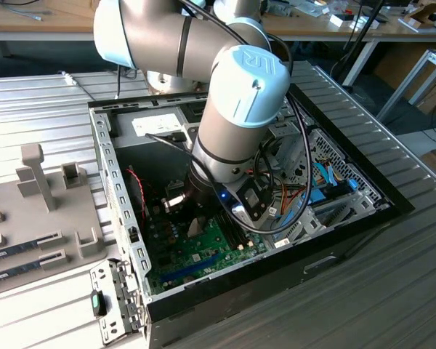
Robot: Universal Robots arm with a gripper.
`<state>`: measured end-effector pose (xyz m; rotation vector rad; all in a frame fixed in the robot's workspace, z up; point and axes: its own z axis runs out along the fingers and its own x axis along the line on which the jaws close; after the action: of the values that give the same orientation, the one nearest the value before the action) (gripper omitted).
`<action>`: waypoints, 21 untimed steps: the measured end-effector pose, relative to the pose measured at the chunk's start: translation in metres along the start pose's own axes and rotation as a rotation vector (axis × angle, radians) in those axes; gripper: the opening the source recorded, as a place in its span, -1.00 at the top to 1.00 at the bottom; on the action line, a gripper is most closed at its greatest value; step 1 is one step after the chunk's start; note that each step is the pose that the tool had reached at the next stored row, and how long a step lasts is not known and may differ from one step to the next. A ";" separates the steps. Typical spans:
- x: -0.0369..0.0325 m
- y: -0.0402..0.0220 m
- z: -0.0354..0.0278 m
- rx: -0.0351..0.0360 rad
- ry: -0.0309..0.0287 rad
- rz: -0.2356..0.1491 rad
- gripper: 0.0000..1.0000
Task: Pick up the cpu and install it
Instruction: 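Place the cpu into insertion slot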
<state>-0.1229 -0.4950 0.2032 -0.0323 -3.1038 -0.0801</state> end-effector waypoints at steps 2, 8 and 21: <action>0.0000 0.0000 0.0000 -0.0001 0.0000 0.000 0.25; 0.0008 -0.0018 -0.0027 0.0060 0.0002 -0.008 0.09; 0.0016 -0.0036 0.0005 0.0061 0.0007 -0.008 0.09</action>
<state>-0.1246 -0.4985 0.2026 -0.0194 -3.1035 -0.0709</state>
